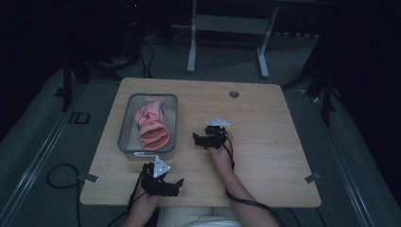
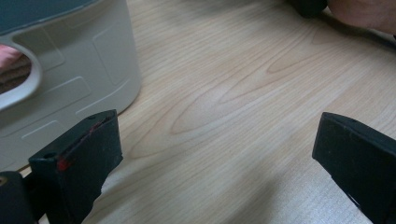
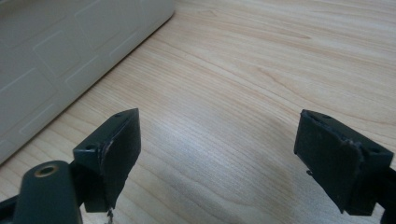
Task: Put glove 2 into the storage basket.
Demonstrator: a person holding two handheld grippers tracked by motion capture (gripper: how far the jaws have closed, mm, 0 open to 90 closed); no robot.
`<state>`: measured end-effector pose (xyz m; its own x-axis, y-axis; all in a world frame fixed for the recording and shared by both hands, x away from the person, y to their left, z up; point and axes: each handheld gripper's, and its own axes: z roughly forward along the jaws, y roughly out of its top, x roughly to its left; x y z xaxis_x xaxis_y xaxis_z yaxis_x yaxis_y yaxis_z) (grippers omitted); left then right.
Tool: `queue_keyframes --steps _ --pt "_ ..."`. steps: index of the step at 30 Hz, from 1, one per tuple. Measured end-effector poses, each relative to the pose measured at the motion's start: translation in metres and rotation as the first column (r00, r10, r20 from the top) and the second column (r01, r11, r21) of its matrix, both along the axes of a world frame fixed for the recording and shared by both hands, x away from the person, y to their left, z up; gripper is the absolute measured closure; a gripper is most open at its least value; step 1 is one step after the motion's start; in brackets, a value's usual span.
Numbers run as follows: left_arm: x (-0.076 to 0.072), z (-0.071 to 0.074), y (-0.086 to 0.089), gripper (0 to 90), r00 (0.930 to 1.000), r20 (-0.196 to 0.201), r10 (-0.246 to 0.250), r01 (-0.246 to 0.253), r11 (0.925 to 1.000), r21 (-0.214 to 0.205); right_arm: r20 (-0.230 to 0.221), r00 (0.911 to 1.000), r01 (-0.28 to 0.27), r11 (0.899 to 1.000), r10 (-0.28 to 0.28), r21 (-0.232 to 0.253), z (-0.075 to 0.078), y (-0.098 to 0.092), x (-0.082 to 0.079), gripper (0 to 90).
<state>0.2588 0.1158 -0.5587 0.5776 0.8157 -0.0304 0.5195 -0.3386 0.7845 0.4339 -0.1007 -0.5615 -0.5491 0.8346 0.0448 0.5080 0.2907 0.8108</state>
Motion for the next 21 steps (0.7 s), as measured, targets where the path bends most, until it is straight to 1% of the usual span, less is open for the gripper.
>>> queue_keyframes --steps 5,15,17,21 --pt "-0.0001 -0.0003 -0.0003 0.8 1.0 0.004 0.001 -0.001 0.9999 0.013 0.009 1.0 0.004 1.0 -0.004 0.001 0.0002 -0.0005 -0.0006 14.8" --pt "0.001 -0.0007 0.0034 0.8 0.9996 0.02 0.021 -0.021 0.9998 0.002 0.014 0.9998 0.016 1.0 -0.016 0.001 0.0001 -0.0009 -0.0007 15.0" --pt "0.0013 -0.0009 0.0034 0.8 0.9997 0.018 0.018 -0.018 0.9998 0.01 0.011 0.9998 0.019 1.0 -0.019 0.003 0.0002 -0.0012 -0.0006 15.0" --pt "0.0011 -0.0012 0.0025 0.8 0.9996 0.022 0.017 -0.017 0.9998 0.013 0.016 0.9996 0.021 1.0 -0.021 0.004 0.0002 -0.0023 -0.0011 15.0"
